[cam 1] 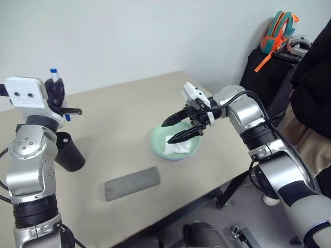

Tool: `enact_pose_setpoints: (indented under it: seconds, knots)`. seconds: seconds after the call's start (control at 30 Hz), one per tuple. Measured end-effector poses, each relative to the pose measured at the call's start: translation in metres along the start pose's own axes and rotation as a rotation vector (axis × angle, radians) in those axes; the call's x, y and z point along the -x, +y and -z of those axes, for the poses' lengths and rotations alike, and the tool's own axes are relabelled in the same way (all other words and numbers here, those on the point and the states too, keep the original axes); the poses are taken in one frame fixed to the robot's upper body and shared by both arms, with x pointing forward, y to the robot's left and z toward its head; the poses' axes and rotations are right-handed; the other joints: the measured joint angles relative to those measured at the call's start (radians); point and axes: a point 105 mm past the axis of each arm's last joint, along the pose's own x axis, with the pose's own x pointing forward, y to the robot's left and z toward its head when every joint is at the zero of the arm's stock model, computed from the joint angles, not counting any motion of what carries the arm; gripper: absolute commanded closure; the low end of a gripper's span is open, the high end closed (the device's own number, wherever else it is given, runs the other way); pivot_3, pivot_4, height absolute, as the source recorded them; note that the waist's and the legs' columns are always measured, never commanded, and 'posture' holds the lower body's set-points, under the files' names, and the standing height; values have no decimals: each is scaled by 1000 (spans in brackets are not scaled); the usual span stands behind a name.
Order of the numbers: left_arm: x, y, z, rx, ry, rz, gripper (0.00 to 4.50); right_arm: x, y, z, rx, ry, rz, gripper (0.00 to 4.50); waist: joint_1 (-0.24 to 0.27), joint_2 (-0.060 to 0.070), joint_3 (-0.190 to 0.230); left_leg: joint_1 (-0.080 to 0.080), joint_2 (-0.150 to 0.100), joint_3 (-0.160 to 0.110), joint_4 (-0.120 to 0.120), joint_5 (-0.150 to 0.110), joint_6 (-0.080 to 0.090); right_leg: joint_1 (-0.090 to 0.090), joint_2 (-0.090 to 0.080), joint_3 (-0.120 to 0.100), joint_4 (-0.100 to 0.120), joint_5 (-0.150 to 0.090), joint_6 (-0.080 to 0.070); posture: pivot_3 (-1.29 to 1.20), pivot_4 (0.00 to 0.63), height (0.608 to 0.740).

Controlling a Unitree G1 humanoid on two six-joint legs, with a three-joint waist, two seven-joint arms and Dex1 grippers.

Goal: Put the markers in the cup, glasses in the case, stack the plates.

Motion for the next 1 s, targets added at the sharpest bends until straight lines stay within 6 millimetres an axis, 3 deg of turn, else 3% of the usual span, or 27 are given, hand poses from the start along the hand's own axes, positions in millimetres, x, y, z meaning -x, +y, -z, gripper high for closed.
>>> enact_pose_setpoints:
  seconds: [0.27, 0.53, 0.67, 1.0]
  knots:
    - [14, 17, 24, -11, 50, -55, 4375, 0, 0, -2, 4, 0, 0, 1248, 6, 0, 0, 0, 0, 0, 0, -1, 2, 0, -1, 0, 0, 0, 0, 0, 0, 738]
    - [34, 18, 51, 9, 105, -66, 4375, 0, 0, -2, 5, -3, 0, 1248, 16, 0, 0, -1, 0, 1, 1, -1, 2, 0, -1, -1, 0, 0, 0, 0, 0, 738]
    - [37, 18, 54, 7, 95, -58, 4375, 0, 0, -2, 5, -4, -1, 1248, 20, 0, 0, 0, 0, 0, 1, -1, 2, 0, 0, -1, 0, 0, 0, 0, 0, 738]
    - [41, 14, 59, 24, 80, -42, 1034, -1, 1, -2, 4, -5, -2, 1248, 27, 0, 0, 0, 0, 1, 1, -1, 2, 0, 0, -1, 0, 0, 0, 0, 0, 738]
